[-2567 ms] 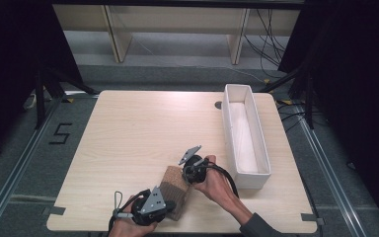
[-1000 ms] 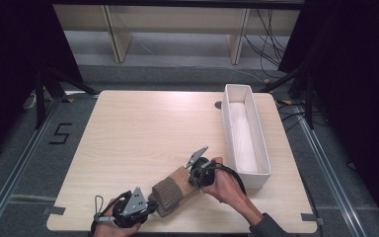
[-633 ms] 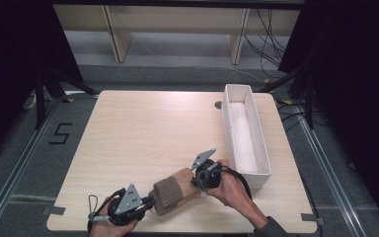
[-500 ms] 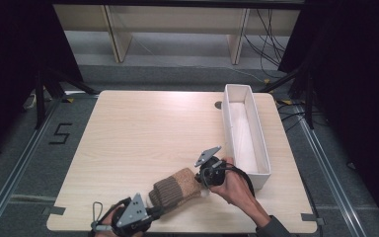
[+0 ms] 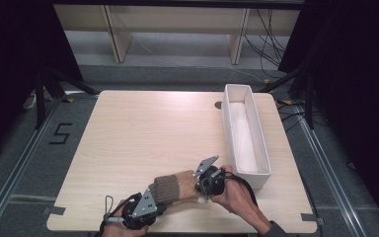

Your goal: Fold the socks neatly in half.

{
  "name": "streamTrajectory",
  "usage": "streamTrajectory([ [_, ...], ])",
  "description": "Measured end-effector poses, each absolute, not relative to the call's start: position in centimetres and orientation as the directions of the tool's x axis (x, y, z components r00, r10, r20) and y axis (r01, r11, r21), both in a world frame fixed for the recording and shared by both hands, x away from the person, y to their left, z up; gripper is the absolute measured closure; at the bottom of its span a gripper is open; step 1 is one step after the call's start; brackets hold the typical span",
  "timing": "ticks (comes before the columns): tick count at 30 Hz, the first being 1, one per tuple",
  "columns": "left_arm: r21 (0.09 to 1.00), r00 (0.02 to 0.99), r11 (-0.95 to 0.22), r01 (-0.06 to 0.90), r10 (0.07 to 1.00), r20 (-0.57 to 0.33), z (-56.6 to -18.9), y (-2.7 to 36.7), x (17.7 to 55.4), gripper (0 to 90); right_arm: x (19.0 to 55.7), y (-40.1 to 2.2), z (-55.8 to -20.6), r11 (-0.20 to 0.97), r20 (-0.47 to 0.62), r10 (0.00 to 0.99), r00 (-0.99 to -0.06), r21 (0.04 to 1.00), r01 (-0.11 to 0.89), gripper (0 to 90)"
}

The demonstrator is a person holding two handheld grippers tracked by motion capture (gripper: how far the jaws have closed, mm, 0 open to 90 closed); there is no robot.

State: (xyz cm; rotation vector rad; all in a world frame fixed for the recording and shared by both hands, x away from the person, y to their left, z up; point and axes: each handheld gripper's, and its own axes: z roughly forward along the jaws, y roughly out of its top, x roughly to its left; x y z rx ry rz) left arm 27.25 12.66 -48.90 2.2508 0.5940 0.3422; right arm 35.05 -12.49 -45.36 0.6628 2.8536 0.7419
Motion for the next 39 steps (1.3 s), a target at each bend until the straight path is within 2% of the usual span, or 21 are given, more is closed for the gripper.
streamTrajectory([
  [7,0.746,0.832,-0.581,0.326,0.551,0.065,-48.9,13.5,28.9,88.4,33.5,-12.5,-45.6,0.788,0.015,0.398,-0.917,0.506,0.35,85.5],
  [12,0.756,0.831,-0.571,0.32,0.552,0.065,-48.4,13.7,28.7,87.0,33.1,-12.7,-45.6,0.775,0.021,0.411,-0.911,0.518,0.362,83.2],
  [13,0.762,0.833,-0.564,0.318,0.551,0.06,-48.1,13.8,28.6,85.2,33.2,-13.1,-45.5,0.754,0.035,0.432,-0.901,0.534,0.382,77.3],
  [17,0.808,0.806,-0.496,0.317,0.589,0.046,-46.6,15.1,28.2,84.1,33.2,-13.9,-45.4,0.715,0.06,0.478,-0.876,0.553,0.428,73.0],
  [18,0.81,0.8,-0.498,0.31,0.597,0.062,-46.0,15.5,28.3,84.0,33.2,-14.2,-45.2,0.705,0.062,0.496,-0.866,0.554,0.443,69.6],
  [19,0.824,0.785,-0.475,0.31,0.617,0.06,-45.7,15.7,28.6,83.7,33.4,-14.8,-45.3,0.65,0.115,0.532,-0.839,0.58,0.492,60.0],
  [20,0.826,0.783,-0.475,0.303,0.619,0.068,-45.3,15.9,29.1,83.7,33.4,-14.8,-45.3,0.65,0.115,0.532,-0.839,0.58,0.492,60.0],
  [22,0.823,0.784,-0.476,0.31,0.618,0.062,-45.1,16.1,30.3,82.6,33.5,-15.3,-45.3,0.605,0.188,0.551,-0.813,0.581,0.545,56.6],
  [23,0.829,0.782,-0.462,0.315,0.622,0.049,-45.2,16.0,30.9,82.3,33.6,-15.5,-45.5,0.581,0.197,0.564,-0.802,0.596,0.555,54.9],
  [25,0.817,0.788,-0.476,0.326,0.614,0.043,-45.4,15.6,31.9,81.9,33.4,-15.7,-45.5,0.562,0.212,0.62,-0.756,0.552,0.616,49.6],
  [26,0.824,0.784,-0.453,0.34,0.621,0.018,-45.7,15.3,32.3,81.7,33.6,-15.8,-45.9,0.555,0.211,0.599,-0.772,0.585,0.591,47.5],
  [28,0.807,0.792,-0.477,0.349,0.61,0.019,-46.1,15.0,32.8,80.9,33.6,-15.8,-46.1,0.543,0.229,0.632,-0.741,0.552,0.633,43.7],
  [29,0.798,0.798,-0.485,0.357,0.602,0.008,-46.4,14.7,32.9,80.6,33.9,-15.8,-46.4,0.552,0.218,0.619,-0.755,0.564,0.615,43.2],
  [34,0.762,0.802,-0.532,0.369,0.596,0.028,-47.4,14.6,32.7,80.9,33.6,-15.3,-46.6,0.538,0.24,0.642,-0.729,0.536,0.65,41.5],
  [39,0.747,0.803,-0.548,0.377,0.595,0.03,-48.2,14.7,32.2,82.5,34.0,-15.0,-47.1,0.567,0.211,0.607,-0.766,0.56,0.604,43.0],
])
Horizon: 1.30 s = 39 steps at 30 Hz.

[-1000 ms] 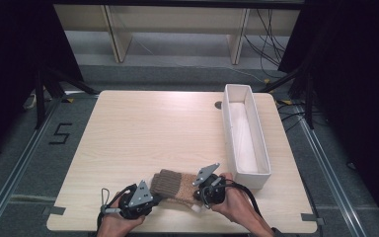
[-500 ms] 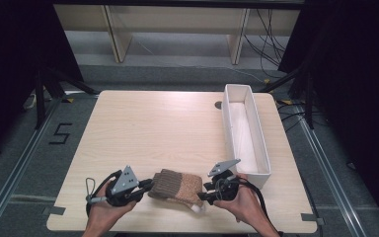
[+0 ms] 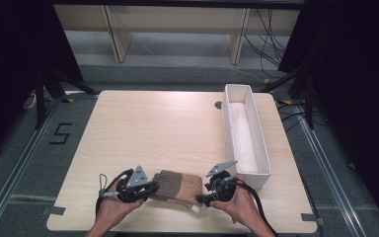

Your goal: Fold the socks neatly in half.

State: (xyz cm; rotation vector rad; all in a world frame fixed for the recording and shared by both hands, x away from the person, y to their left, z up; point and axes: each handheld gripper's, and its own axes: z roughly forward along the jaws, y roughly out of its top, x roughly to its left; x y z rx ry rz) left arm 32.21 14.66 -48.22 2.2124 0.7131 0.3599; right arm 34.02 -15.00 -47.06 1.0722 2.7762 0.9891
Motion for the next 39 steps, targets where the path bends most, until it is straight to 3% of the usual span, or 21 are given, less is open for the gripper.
streamTrajectory([
  [10,0.734,0.814,-0.569,0.372,0.579,0.036,-48.1,14.7,30.6,82.6,35.4,-14.5,-47.0,0.572,0.211,0.639,-0.74,0.513,0.64,43.2],
  [19,0.739,0.81,-0.559,0.377,0.586,0.03,-48.1,14.8,30.5,82.0,35.8,-14.7,-46.6,0.545,0.235,0.617,-0.751,0.562,0.623,40.1],
  [25,0.742,0.815,-0.556,0.375,0.579,0.022,-48.2,14.8,30.4,82.1,36.1,-14.3,-46.6,0.531,0.255,0.619,-0.743,0.561,0.635,37.9],
  [26,0.739,0.816,-0.561,0.373,0.577,0.025,-48.1,14.8,30.4,82.1,36.1,-14.1,-46.4,0.511,0.284,0.647,-0.708,0.527,0.679,36.7],
  [39,0.745,0.829,-0.549,0.378,0.559,-0.008,-48.3,14.7,29.5,82.3,37.0,-13.5,-47.1,0.508,0.291,0.653,-0.699,0.517,0.689,33.1],
])
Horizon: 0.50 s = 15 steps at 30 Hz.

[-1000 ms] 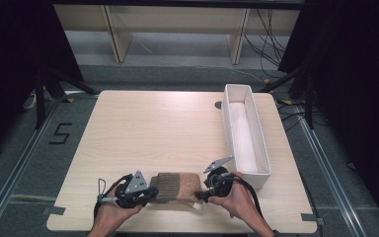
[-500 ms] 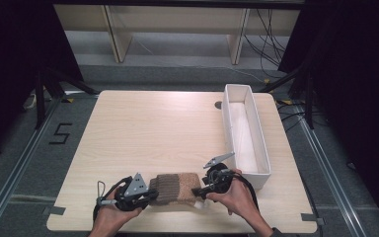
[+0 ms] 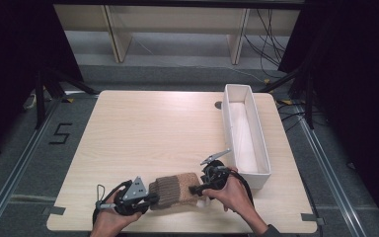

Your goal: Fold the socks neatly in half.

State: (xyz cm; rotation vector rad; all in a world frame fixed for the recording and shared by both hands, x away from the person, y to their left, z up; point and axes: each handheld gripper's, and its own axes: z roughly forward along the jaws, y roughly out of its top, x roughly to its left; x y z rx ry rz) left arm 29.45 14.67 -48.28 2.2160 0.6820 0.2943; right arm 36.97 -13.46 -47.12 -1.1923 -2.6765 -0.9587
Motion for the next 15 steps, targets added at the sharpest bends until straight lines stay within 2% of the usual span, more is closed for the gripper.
streamTrajectory([
  [3,0.74,0.83,-0.557,0.376,0.557,-0.003,-48.22,14.67,29.47,82.4,37.02,-13.27,-47.04,0.486,0.326,0.662,-0.675,0.499,0.718,33.2],
  [15,0.765,0.823,-0.527,0.37,0.568,-0.007,-47.52,15.15,29.48,80.7,37.33,-12.71,-47.62,0.503,0.307,0.66,-0.686,0.499,0.706,32.1],
])
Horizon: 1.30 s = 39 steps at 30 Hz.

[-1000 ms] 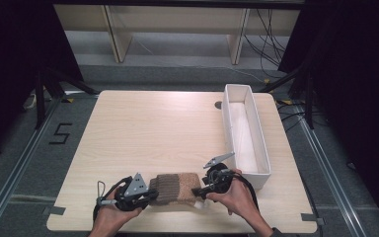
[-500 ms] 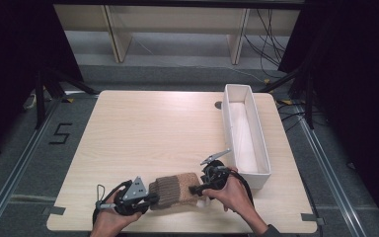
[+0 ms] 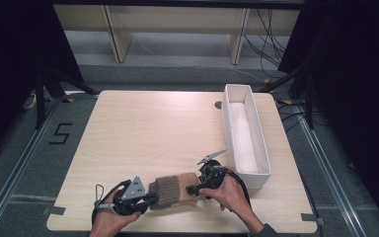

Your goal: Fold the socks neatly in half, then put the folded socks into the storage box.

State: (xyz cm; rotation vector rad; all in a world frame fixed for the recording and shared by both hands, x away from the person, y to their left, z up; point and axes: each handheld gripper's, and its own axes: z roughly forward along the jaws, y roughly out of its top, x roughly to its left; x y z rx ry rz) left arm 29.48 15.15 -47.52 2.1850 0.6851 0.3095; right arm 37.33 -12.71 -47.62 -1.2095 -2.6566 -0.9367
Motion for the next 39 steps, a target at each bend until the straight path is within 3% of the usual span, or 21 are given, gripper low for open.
streamTrajectory([
  [5,0.791,0.821,-0.505,0.346,0.571,0.006,-46.4,14.8,29.7,84.0,37.3,-12.7,-47.6,0.5,0.314,0.66,-0.683,0.495,0.711,32.0],
  [11,0.762,0.852,-0.564,0.318,0.522,0.03,-46.7,13.5,30.1,86.2,37.3,-12.8,-47.4,0.503,0.312,0.659,-0.685,0.494,0.709,32.2],
  [19,0.745,0.854,-0.564,0.356,0.521,-0.013,-48.2,13.3,30.2,88.2,37.0,-12.8,-47.4,0.508,0.312,0.65,-0.694,0.5,0.701,32.2],
  [25,0.739,0.853,-0.575,0.35,0.522,0.002,-48.3,13.2,30.0,88.6,36.8,-12.8,-47.8,0.504,0.32,0.657,-0.683,0.487,0.713,31.9],
  [39,0.737,0.858,-0.576,0.352,0.513,-0.009,-48.5,13.2,30.0,88.9,37.5,-12.9,-49.3,0.47,0.394,0.652,-0.648,0.46,0.753,24.3],
])
